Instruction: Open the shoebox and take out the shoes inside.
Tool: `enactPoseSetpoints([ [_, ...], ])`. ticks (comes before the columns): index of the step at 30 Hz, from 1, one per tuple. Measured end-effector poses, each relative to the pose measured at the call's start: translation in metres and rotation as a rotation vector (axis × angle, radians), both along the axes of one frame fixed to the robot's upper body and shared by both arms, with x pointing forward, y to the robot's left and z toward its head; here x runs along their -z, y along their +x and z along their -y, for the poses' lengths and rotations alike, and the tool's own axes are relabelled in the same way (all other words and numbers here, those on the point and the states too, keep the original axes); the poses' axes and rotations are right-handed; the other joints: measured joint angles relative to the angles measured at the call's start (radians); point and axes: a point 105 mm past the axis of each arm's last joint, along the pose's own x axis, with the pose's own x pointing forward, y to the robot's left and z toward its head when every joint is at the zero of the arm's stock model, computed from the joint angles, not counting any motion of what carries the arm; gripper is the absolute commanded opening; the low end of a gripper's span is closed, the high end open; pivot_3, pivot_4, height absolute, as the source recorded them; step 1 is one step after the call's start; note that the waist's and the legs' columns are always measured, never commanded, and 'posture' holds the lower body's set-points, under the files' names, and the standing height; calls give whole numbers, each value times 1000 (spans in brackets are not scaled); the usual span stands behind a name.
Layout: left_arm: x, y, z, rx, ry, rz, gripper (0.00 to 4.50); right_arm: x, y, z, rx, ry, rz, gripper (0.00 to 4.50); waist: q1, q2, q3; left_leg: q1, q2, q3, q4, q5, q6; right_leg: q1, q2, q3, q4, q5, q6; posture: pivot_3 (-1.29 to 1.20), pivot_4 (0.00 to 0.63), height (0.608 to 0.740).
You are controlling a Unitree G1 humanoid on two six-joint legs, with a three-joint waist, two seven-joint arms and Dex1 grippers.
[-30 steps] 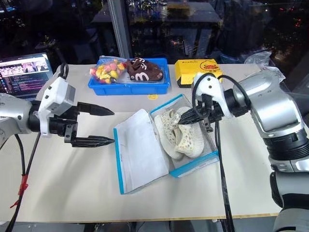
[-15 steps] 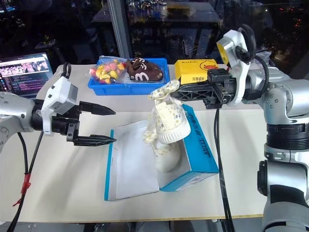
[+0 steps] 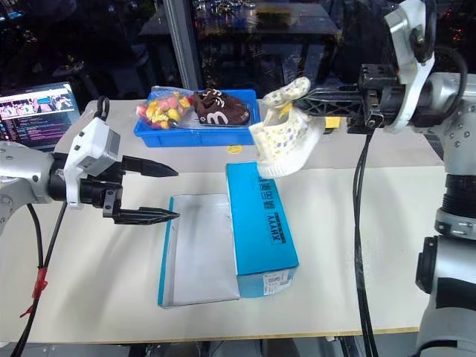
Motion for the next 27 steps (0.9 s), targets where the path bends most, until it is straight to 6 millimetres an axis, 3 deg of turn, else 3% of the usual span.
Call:
enactPoseSetpoints([
  [5, 0, 0, 0, 3, 1, -2, 4500, 57, 34, 53, 272, -332, -33, 36, -5, 0, 0, 0, 0, 1, 0, 0, 0, -1, 0, 1, 1, 0, 0, 0, 150, 740],
  [8, 0, 0, 0, 2, 2, -5, 4500, 82, 41, 77, 341, -394, -109, 36, -13, 1, 1, 0, 0, 1, -1, 0, 0, -2, 0, 2, 1, 1, -3, 0, 150, 740],
  [15, 2, -4, 0, 26, 16, -28, 4500, 129, 55, 122, 488, -375, -222, 2283, -12, 2, 1, 1, -1, 1, 0, 0, 0, 0, 0, 2, 1, 2, -5, 0, 150, 740],
  [19, 5, -6, -4, 18, 40, -49, 4500, 126, 56, 137, 548, -399, -197, 3701, -15, 2, 1, 1, -1, 1, -1, 0, 0, -1, 0, 2, 1, 2, -5, 0, 150, 740],
  [22, 11, -8, -11, 3, 64, -83, 4500, 112, 55, 140, 555, -415, -162, 4485, -17, 3, 2, 2, -1, 1, -1, 0, 0, -1, 0, 2, 1, 2, -5, 0, 150, 740],
  [27, 11, -11, -28, -45, 113, -98, 4500, 74, 55, 128, 505, -427, -51, 4485, -21, 3, 2, 2, 0, 1, -1, 0, 0, 0, 0, 2, 1, 1, -2, 0, 150, 740],
])
